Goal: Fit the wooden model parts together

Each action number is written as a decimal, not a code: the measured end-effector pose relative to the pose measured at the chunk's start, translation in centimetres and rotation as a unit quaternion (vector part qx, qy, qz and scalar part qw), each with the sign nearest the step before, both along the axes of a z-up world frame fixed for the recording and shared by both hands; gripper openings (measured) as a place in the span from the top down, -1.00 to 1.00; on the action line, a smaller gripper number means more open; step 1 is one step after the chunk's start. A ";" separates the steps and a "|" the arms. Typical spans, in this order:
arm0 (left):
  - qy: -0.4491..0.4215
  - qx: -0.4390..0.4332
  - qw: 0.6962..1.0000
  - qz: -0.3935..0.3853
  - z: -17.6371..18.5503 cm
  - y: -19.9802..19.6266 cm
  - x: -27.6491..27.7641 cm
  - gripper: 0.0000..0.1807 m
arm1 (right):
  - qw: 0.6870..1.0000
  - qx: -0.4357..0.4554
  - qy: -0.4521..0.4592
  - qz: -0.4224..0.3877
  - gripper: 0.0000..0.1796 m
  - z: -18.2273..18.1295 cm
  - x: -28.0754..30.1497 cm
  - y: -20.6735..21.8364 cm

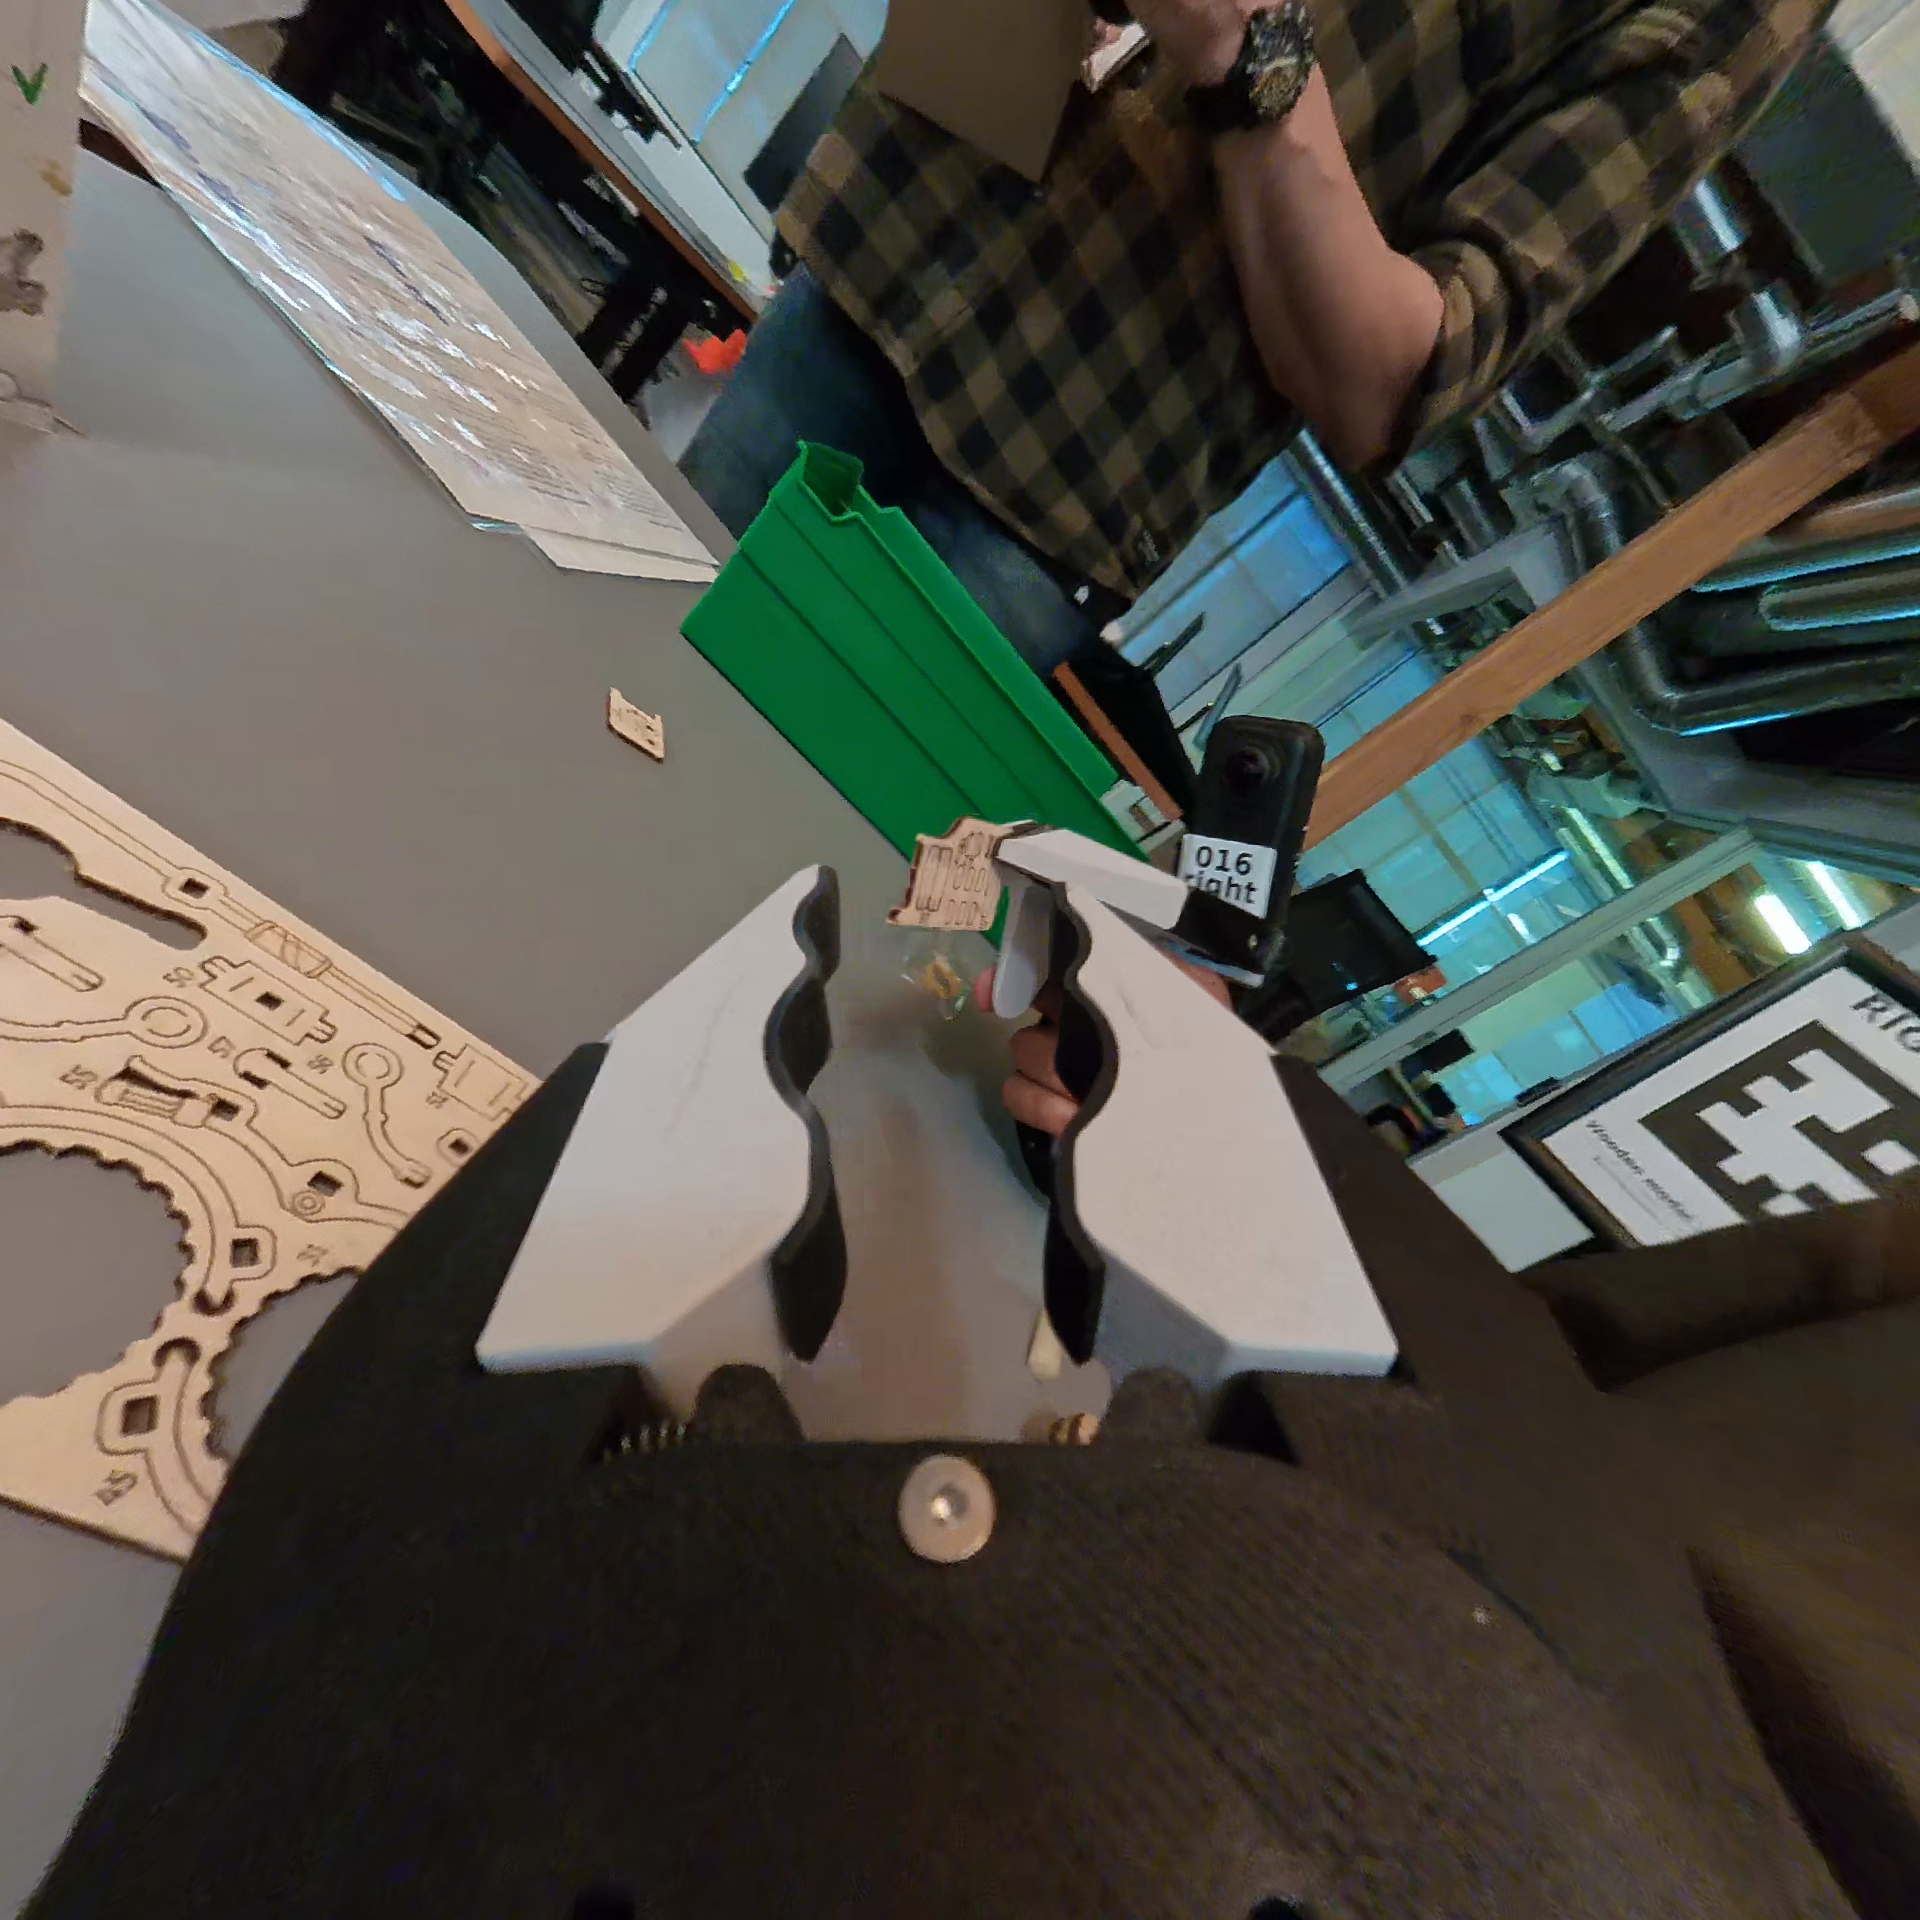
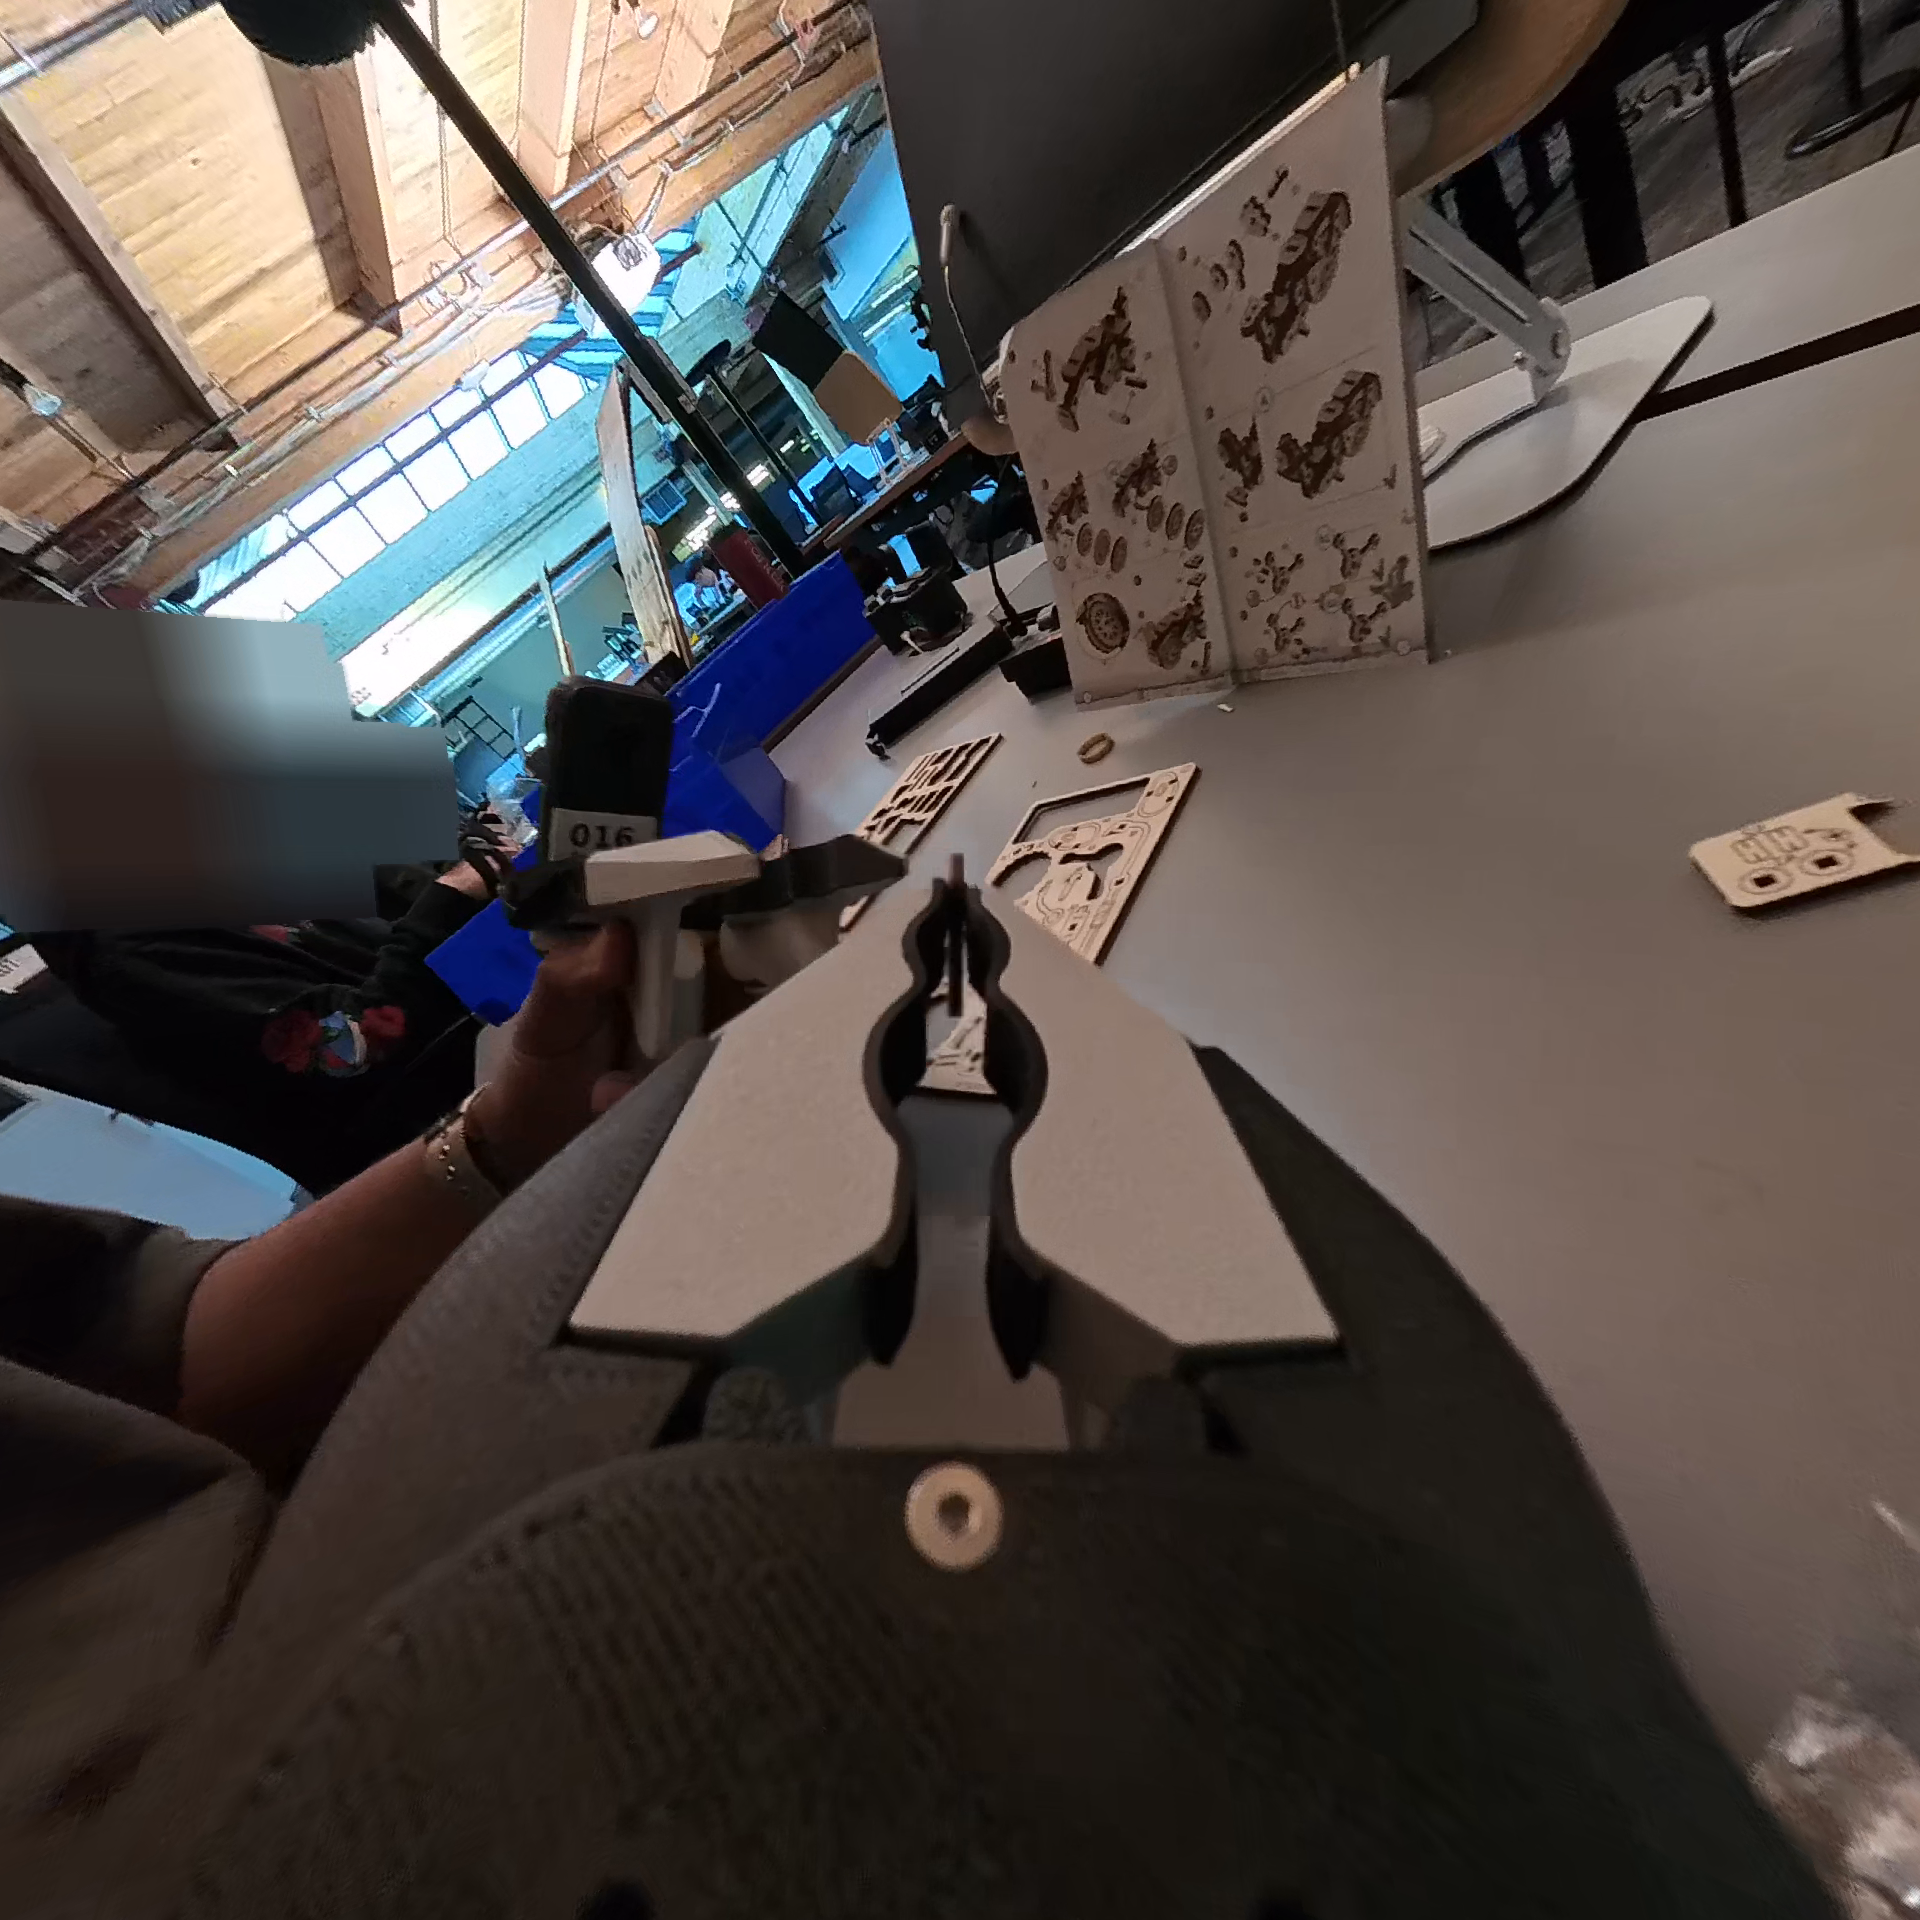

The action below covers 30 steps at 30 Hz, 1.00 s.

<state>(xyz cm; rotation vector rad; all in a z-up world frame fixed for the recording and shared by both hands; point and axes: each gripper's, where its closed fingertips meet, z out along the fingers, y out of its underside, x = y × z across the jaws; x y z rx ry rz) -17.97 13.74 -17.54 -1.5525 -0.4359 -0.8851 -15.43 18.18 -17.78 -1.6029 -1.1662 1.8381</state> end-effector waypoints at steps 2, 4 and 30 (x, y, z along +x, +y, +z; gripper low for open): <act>0.021 -0.007 1.000 0.007 -0.1 -0.1 0.0 0.55 | 1.000 0.014 -0.004 -0.005 1.00 -0.1 0.1 0.1; 0.035 -0.013 0.999 0.011 -0.1 -0.4 0.2 0.50 | 1.000 0.018 -0.003 -0.005 1.00 0.1 0.4 -0.1; 0.086 -0.055 0.993 0.052 -0.5 -4.0 1.1 0.51 | 0.988 0.068 -0.045 0.132 1.00 0.9 -0.2 -7.3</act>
